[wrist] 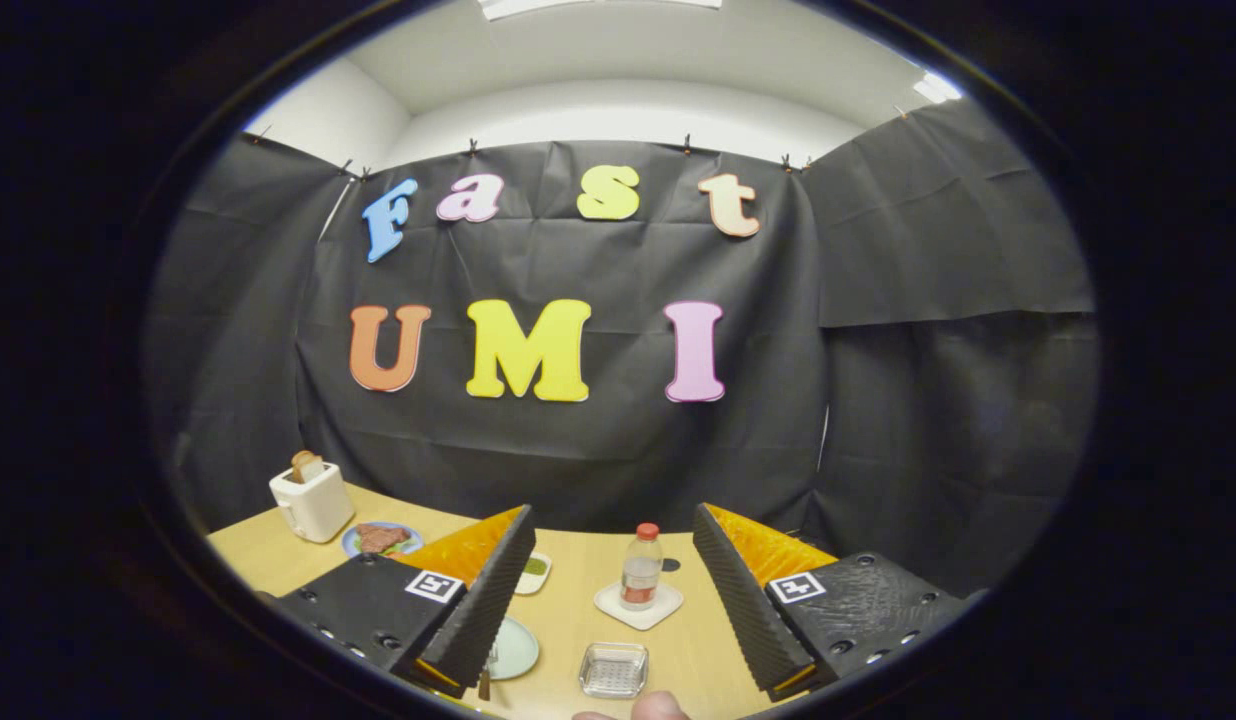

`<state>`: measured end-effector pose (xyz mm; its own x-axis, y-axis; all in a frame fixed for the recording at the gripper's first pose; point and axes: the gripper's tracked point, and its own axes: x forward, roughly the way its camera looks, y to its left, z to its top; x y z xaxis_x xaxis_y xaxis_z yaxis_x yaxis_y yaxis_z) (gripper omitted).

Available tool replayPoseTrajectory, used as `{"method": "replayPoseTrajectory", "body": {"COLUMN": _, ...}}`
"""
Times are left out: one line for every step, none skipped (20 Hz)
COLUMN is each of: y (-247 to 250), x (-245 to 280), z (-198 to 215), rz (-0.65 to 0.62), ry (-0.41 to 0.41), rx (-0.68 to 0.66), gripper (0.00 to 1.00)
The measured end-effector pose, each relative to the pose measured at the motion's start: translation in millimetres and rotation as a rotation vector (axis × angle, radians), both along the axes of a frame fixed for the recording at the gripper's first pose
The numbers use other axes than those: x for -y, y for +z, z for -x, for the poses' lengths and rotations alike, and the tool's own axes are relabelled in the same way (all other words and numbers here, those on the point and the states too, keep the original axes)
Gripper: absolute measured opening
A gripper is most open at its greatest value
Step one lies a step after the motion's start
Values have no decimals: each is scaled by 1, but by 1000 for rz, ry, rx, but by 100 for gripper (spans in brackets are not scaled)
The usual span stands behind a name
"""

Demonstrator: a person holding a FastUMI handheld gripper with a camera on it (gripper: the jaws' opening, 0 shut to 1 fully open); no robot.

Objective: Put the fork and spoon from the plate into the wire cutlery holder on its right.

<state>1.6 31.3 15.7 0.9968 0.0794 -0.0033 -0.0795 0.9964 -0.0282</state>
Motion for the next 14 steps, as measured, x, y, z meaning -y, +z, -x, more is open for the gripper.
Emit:
{"method": "replayPoseTrajectory", "body": {"y": -1, "x": -3, "z": 0, "rz": 4, "ry": 7, "rx": -1, "gripper": 95}}
{"method": "replayPoseTrajectory", "body": {"y": -1, "x": -6, "z": 0, "rz": 7, "ry": 14, "rx": -4, "gripper": 95}}
{"method": "replayPoseTrajectory", "body": {"y": -1, "x": -9, "z": 0, "rz": 10, "ry": 20, "rx": -8, "gripper": 95}}
{"method": "replayPoseTrajectory", "body": {"y": -2, "x": -12, "z": -1, "rz": 12, "ry": 27, "rx": -13, "gripper": 95}}
{"method": "replayPoseTrajectory", "body": {"y": -3, "x": -16, "z": -2, "rz": 15, "ry": 35, "rx": -20, "gripper": 95}}
{"method": "replayPoseTrajectory", "body": {"y": -4, "x": -20, "z": -2, "rz": 18, "ry": 43, "rx": -28, "gripper": 95}}
{"method": "replayPoseTrajectory", "body": {"y": -7, "x": -24, "z": -3, "rz": 20, "ry": 51, "rx": -39, "gripper": 95}}
{"method": "replayPoseTrajectory", "body": {"y": -10, "x": -28, "z": -5, "rz": 24, "ry": 61, "rx": -53, "gripper": 95}}
{"method": "replayPoseTrajectory", "body": {"y": -15, "x": -32, "z": -5, "rz": 34, "ry": 71, "rx": -68, "gripper": 95}}
{"method": "replayPoseTrajectory", "body": {"y": -18, "x": -35, "z": -5, "rz": 42, "ry": 79, "rx": -82, "gripper": 95}}
{"method": "replayPoseTrajectory", "body": {"y": -21, "x": -38, "z": -7, "rz": 48, "ry": 84, "rx": -94, "gripper": 95}}
{"method": "replayPoseTrajectory", "body": {"y": -24, "x": -42, "z": -8, "rz": 52, "ry": 91, "rx": -107, "gripper": 95}}
{"method": "replayPoseTrajectory", "body": {"y": -29, "x": -47, "z": -10, "rz": 55, "ry": 99, "rx": -124, "gripper": 95}}
{"method": "replayPoseTrajectory", "body": {"y": -34, "x": -53, "z": -11, "rz": 55, "ry": 114, "rx": -147, "gripper": 95}}
